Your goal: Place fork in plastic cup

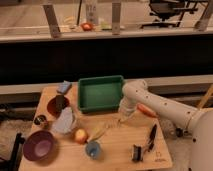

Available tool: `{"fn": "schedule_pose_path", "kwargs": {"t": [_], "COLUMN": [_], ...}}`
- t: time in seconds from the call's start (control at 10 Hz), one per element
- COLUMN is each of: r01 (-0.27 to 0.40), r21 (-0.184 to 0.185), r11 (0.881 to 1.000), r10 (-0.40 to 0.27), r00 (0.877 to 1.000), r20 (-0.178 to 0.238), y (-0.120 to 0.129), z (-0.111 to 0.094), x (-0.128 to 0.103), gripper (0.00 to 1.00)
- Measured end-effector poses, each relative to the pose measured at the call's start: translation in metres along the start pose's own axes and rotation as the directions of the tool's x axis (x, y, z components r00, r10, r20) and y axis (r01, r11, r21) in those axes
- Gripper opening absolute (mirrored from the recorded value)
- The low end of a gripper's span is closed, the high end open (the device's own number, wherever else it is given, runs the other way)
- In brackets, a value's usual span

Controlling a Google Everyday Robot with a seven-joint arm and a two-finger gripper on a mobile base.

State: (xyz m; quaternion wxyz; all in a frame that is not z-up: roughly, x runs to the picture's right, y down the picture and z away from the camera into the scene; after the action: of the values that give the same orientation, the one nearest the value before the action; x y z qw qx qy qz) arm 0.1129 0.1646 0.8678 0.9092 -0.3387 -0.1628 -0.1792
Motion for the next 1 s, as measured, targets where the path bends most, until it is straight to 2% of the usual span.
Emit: {"fn": "schedule_pose_path", "kwargs": {"t": [0.5, 0.7, 1.0], "r01": [0.108, 0.155, 0.248], "r21": [0.044, 0.069, 0.108], "r11": [0.993, 0.986, 0.963], "r10": [-0.107, -0.154, -0.252], "r00": [0.994, 0.988, 0.968], "r20": [-0.022, -0.021, 0.020], "y": [-0.005, -0.005, 0.001], "z": [-0.051, -0.074, -0.095], "x": [-0.008, -0.015, -0.038], "gripper": [0.00, 0.00, 0.00]}}
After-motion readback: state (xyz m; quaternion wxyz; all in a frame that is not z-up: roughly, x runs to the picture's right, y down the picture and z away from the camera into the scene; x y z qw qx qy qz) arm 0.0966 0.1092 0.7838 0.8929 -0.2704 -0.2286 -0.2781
